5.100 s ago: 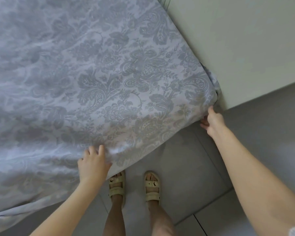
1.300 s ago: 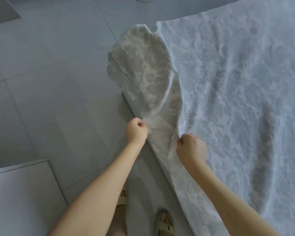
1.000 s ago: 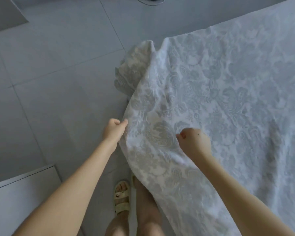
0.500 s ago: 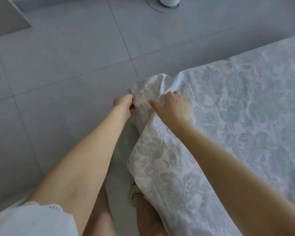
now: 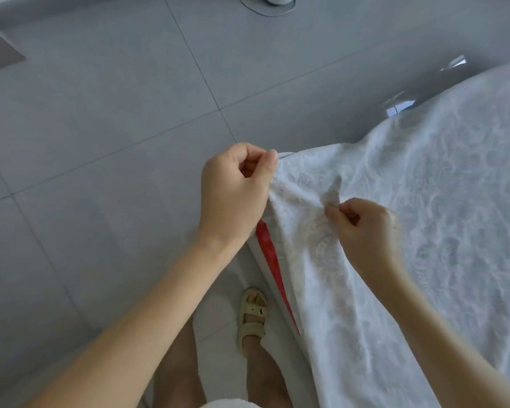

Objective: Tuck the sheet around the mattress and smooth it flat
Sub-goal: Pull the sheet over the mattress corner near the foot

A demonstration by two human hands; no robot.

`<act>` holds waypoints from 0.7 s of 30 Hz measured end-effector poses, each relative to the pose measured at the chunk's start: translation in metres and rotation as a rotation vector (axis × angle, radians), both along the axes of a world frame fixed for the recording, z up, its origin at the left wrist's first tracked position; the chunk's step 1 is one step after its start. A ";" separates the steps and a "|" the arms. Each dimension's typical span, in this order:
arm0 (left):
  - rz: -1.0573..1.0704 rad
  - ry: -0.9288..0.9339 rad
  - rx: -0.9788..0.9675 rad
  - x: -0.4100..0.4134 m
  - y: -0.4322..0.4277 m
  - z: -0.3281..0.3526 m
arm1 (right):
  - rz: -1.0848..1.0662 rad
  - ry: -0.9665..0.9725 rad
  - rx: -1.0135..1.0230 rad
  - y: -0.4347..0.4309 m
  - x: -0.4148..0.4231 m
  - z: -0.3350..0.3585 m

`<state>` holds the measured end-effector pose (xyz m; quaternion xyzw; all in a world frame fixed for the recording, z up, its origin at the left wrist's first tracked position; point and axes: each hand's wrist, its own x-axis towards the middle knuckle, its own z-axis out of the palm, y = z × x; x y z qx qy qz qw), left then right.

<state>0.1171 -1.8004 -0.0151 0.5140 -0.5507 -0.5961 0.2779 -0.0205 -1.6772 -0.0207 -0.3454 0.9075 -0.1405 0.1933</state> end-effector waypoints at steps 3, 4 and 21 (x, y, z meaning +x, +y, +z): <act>0.166 -0.058 0.187 0.022 -0.021 -0.036 | 0.040 -0.027 0.095 -0.015 0.006 -0.017; 0.263 -0.105 0.272 0.033 -0.029 -0.057 | 0.071 -0.022 0.148 -0.021 0.008 -0.024; 0.030 -0.280 0.985 -0.008 -0.058 -0.170 | 0.253 0.192 0.229 -0.079 -0.016 -0.080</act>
